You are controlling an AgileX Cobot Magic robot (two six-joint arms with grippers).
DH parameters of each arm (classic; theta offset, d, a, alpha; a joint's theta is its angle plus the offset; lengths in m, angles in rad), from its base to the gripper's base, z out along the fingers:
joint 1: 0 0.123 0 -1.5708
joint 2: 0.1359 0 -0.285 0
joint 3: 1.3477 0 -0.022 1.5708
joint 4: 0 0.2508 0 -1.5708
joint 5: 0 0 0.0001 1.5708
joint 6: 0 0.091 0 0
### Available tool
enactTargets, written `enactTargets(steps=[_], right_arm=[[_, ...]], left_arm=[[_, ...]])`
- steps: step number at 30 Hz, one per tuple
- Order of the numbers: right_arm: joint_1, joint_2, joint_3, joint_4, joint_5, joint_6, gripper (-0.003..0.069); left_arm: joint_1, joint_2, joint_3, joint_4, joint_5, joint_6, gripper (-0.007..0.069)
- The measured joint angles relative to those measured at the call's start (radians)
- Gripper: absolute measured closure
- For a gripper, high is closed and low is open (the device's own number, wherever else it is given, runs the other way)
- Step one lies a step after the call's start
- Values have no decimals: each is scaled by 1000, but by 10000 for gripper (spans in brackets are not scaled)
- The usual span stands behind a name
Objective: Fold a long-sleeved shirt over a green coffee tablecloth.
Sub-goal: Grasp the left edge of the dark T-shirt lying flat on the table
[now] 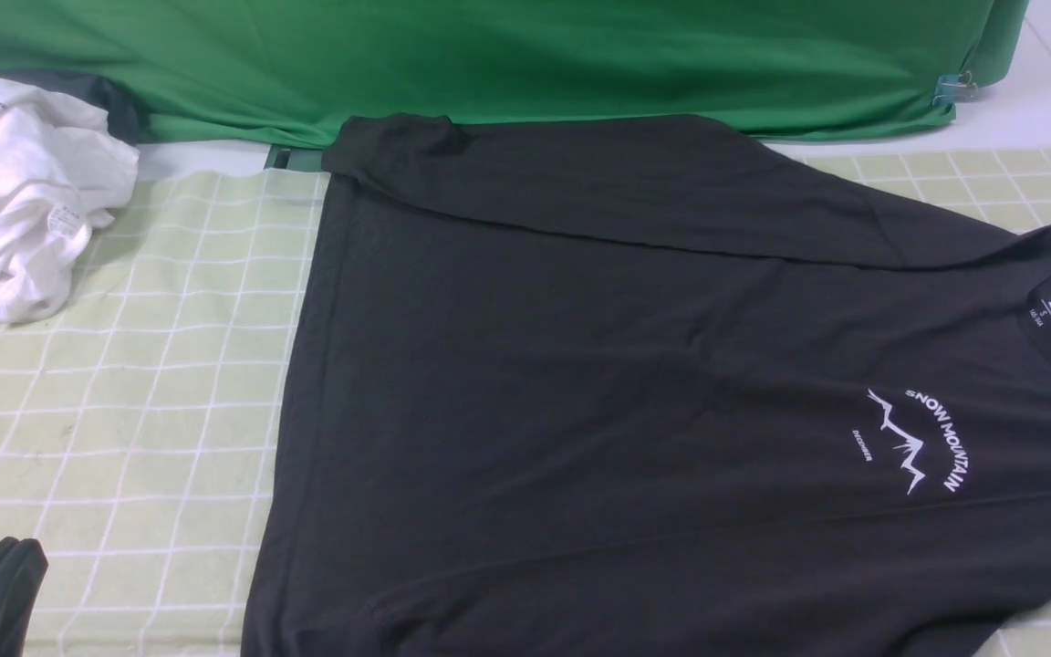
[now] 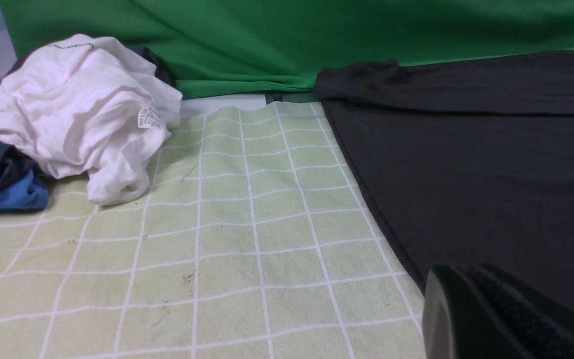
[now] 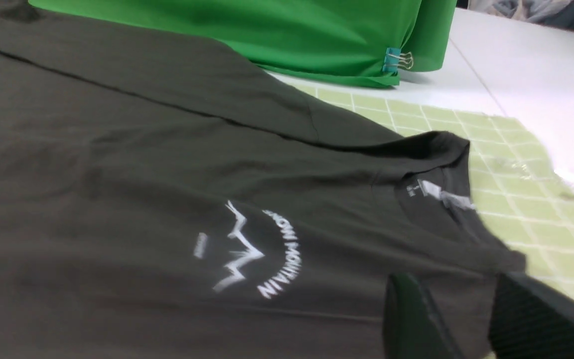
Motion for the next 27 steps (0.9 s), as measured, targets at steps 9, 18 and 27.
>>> enactTargets(steps=[9, 18, 27], right_arm=[[0, 0, 0, 250, -39, 432, 418], [0, 0, 1, 260, -130, 493, 456], [0, 98, -285, 260, -216, 292, 650]], left_arm=[[0, 0, 0, -552, -76, -346, 607], [0, 0, 0, -756, -205, -528, 607], [0, 144, -519, -482, 76, -445, 607]])
